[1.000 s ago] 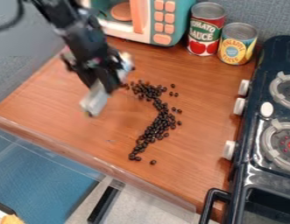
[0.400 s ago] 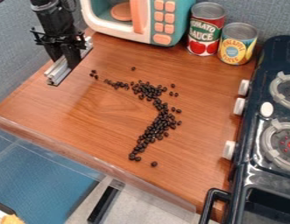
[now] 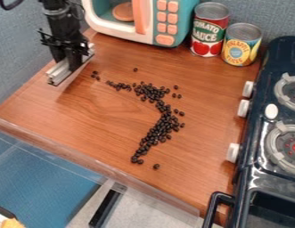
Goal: Sweep into pile
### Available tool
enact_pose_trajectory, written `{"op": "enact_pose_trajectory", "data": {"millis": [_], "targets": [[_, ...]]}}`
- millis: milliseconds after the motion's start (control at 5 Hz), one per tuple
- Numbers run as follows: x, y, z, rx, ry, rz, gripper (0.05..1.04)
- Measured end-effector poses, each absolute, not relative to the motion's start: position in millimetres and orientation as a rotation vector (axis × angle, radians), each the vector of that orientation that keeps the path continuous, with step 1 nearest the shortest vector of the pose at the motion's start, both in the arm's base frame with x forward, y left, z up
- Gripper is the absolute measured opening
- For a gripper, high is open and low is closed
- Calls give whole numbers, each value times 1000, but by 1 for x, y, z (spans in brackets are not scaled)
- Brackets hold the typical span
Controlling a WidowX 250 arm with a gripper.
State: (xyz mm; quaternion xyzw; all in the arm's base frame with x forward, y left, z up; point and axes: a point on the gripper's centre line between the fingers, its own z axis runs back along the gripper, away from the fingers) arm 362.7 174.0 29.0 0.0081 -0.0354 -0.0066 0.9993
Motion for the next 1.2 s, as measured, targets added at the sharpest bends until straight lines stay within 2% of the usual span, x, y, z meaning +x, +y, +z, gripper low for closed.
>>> {"op": "enact_pose_trajectory", "data": {"millis": [400, 800, 1200], "targets": [[363, 177, 15, 68, -72, -80, 375], [359, 157, 12, 70, -114, -125, 375], [346, 108, 12, 25, -114, -206, 375]]}}
